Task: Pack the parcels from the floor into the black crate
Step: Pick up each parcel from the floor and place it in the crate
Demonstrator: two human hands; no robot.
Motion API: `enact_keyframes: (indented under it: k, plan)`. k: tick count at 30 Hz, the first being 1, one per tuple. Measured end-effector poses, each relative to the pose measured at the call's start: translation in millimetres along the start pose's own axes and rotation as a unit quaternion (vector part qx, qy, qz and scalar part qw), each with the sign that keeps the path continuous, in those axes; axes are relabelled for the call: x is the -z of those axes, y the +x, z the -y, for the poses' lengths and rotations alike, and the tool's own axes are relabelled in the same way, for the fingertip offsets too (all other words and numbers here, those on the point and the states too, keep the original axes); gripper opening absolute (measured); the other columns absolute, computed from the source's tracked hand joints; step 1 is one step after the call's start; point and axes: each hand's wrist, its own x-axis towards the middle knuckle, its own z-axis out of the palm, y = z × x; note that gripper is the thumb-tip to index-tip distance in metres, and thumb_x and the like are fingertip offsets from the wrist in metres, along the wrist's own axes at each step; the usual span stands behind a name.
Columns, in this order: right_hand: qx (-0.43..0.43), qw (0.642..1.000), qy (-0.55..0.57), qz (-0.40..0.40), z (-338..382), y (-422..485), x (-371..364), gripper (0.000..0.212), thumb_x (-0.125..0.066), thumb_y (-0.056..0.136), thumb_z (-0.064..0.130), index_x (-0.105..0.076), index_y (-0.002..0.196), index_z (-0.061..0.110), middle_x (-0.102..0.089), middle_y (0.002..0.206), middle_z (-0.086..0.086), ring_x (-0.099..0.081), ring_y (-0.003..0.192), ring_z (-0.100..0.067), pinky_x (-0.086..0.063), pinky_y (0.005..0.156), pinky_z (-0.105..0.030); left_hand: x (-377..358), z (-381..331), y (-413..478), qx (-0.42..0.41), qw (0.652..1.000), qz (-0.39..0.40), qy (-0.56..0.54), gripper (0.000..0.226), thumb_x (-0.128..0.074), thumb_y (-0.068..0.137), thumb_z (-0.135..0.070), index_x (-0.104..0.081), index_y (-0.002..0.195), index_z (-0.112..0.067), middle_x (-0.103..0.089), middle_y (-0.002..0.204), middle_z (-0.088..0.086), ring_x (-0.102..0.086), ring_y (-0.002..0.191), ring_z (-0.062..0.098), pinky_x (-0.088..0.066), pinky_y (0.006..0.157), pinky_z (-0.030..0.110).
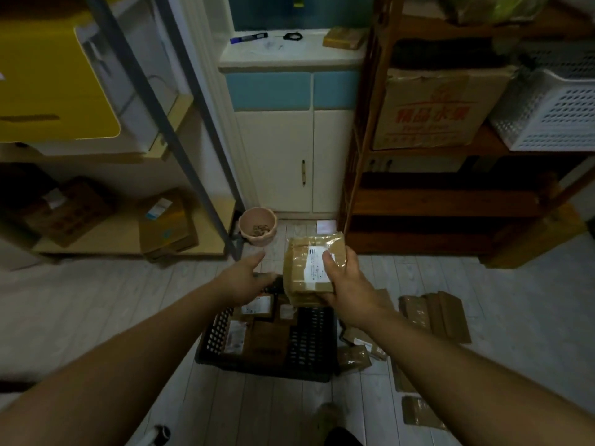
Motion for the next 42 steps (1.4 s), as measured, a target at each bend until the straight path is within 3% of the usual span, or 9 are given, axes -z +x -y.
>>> enact_keyframes:
  k: [4, 7, 13, 18, 20, 27, 31, 38, 42]
  plan:
    - [-0.033, 0.998, -0.006, 0.051, -16.7, 26.2, -33.9, 0.085, -0.06, 0.089, 0.034, 0.001, 0.147, 0.031, 0.017, 0.154, -0.007, -0.031, 0.132, -0.03, -0.04, 0.106, -0.04, -1.8, 39.7, 49.1, -0.006, 0.981, 0.013, 0.193, 0.069, -0.054, 0.089, -0.042, -0.025, 0.146, -0.016, -0.032, 0.148, 0.014, -0.03, 0.135, 0.029, -0.027, 0.112, 0.042]
    - [-0.064, 0.995, -0.004, 0.079, -26.5, 42.2, -62.3, 0.087, -0.059, 0.089, 0.033, 0.004, 0.149, 0.03, 0.016, 0.154, -0.01, -0.032, 0.133, -0.03, -0.04, 0.106, -0.04, -11.3, 70.1, 90.4, -0.026, 0.974, 0.044, 0.223, 0.068, -0.055, 0.087, -0.044, -0.028, 0.144, -0.019, -0.033, 0.146, 0.012, -0.028, 0.134, 0.031, -0.026, 0.111, 0.043]
    - [-0.151, 0.982, -0.013, 0.112, -47.3, 82.2, -146.6, 0.082, -0.05, 0.095, 0.031, 0.011, 0.15, 0.027, 0.022, 0.153, -0.018, -0.022, 0.14, -0.036, -0.029, 0.114, -0.042, -48.9, 140.2, 185.9, -0.062, 0.943, 0.126, 0.301, 0.085, -0.051, 0.086, -0.055, -0.006, 0.15, -0.023, 0.002, 0.159, 0.005, 0.006, 0.144, 0.032, -0.01, 0.117, 0.05]
    - [-0.214, 0.968, -0.032, 0.127, -79.0, 120.7, -246.2, 0.082, -0.049, 0.096, 0.024, 0.013, 0.149, 0.029, 0.022, 0.153, -0.021, -0.03, 0.135, -0.039, -0.033, 0.111, -0.046, -105.3, 209.0, 267.8, -0.087, 0.932, 0.154, 0.317, 0.085, -0.052, 0.086, -0.055, -0.003, 0.15, -0.028, 0.005, 0.158, 0.005, 0.006, 0.144, 0.032, -0.011, 0.116, 0.053]
    - [-0.226, 0.963, -0.053, 0.138, -96.3, 135.3, -285.4, 0.085, -0.05, 0.094, 0.021, 0.015, 0.148, 0.03, 0.026, 0.152, -0.02, -0.02, 0.139, -0.042, -0.029, 0.112, -0.049, -135.4, 234.5, 296.8, -0.085, 0.926, 0.173, 0.326, 0.084, -0.05, 0.088, -0.054, 0.0, 0.15, -0.026, 0.006, 0.158, 0.006, 0.007, 0.144, 0.033, -0.009, 0.117, 0.052]
    - [-0.213, 0.955, -0.127, 0.165, -166.9, 182.0, -397.3, 0.09, -0.055, 0.089, 0.014, 0.011, 0.149, 0.028, 0.022, 0.154, -0.019, -0.02, 0.135, -0.043, -0.033, 0.106, -0.049, -241.5, 300.8, 376.2, -0.078, 0.93, 0.159, 0.321, 0.088, -0.055, 0.084, -0.053, 0.001, 0.148, -0.032, 0.007, 0.158, 0.005, 0.008, 0.144, 0.031, -0.009, 0.113, 0.056]
    - [-0.204, 0.95, -0.166, 0.17, -202.0, 206.6, -448.8, 0.095, -0.06, 0.085, 0.016, 0.011, 0.149, 0.022, 0.02, 0.153, -0.022, -0.01, 0.138, -0.047, -0.025, 0.11, -0.049, -290.3, 325.5, 408.8, -0.093, 0.932, 0.144, 0.319, 0.087, -0.054, 0.085, -0.053, 0.001, 0.149, -0.032, 0.011, 0.158, 0.005, 0.008, 0.144, 0.032, -0.011, 0.114, 0.057]
    - [-0.166, 0.954, -0.208, 0.14, -245.0, 222.6, -517.6, 0.09, -0.053, 0.089, 0.026, 0.014, 0.148, 0.019, 0.014, 0.153, -0.025, -0.006, 0.139, -0.041, -0.018, 0.113, -0.045, -344.3, 357.7, 450.8, -0.133, 0.896, 0.138, 0.401, 0.086, -0.042, 0.087, -0.061, 0.01, 0.147, -0.031, 0.017, 0.157, 0.003, 0.021, 0.142, 0.032, 0.001, 0.113, 0.06]
    - [-0.17, 0.951, -0.23, 0.115, -258.7, 236.1, -542.7, 0.089, -0.05, 0.09, 0.023, 0.018, 0.146, 0.014, 0.013, 0.152, -0.027, -0.01, 0.14, -0.041, -0.026, 0.11, -0.044, -356.7, 381.0, 463.5, -0.136, 0.875, 0.137, 0.444, 0.088, -0.036, 0.083, -0.069, 0.016, 0.145, -0.036, 0.022, 0.156, 0.002, 0.026, 0.139, 0.033, 0.005, 0.108, 0.065]
